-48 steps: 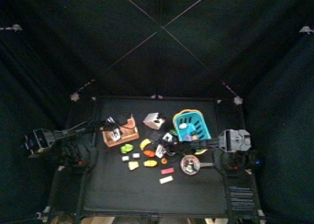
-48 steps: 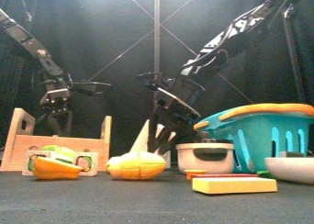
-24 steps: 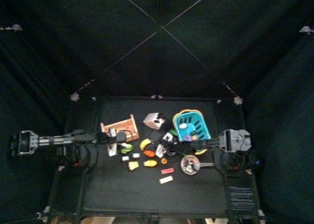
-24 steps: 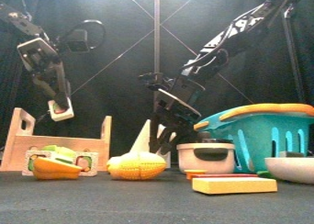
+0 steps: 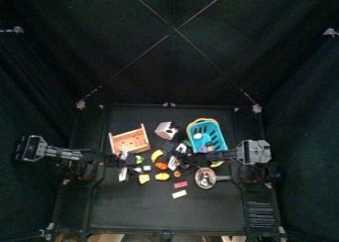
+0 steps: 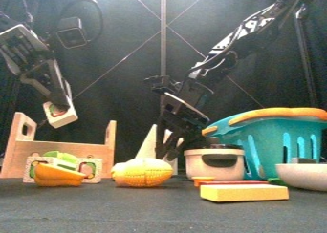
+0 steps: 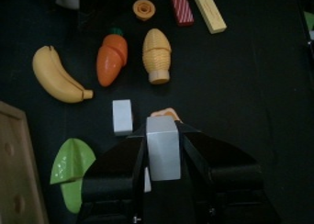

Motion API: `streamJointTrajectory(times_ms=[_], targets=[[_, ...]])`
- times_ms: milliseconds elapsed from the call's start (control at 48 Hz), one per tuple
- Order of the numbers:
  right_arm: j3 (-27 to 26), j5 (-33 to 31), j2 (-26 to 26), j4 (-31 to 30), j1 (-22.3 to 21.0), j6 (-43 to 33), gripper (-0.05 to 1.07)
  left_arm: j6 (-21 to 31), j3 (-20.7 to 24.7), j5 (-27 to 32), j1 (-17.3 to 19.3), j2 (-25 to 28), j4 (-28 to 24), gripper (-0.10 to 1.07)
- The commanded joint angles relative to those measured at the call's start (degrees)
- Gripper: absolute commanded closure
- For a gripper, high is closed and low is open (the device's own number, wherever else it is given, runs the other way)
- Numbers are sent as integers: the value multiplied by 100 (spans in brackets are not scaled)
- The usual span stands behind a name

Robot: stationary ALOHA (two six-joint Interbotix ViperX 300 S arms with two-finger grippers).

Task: Place sushi piece in front of toolbox

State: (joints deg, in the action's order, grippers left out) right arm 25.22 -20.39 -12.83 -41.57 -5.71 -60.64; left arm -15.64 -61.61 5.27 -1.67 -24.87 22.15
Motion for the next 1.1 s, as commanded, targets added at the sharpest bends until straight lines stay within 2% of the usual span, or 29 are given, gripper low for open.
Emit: streamJointTrajectory(times_ms=[0,271,438,812,1083], targets=[[-123,9,255,9,-18,-9,16,-9,105,-105,79,149,-9,37],[-105,18,202,18,-18,0,16,-9,167,-202,765,650,-176,37],[-88,18,202,9,-18,0,16,-18,167,-167,1028,835,-378,37],[-62,18,185,9,9,0,16,-18,167,-53,923,1028,-439,37],[-44,18,167,-9,9,0,16,-18,308,-26,940,1354,-422,31]])
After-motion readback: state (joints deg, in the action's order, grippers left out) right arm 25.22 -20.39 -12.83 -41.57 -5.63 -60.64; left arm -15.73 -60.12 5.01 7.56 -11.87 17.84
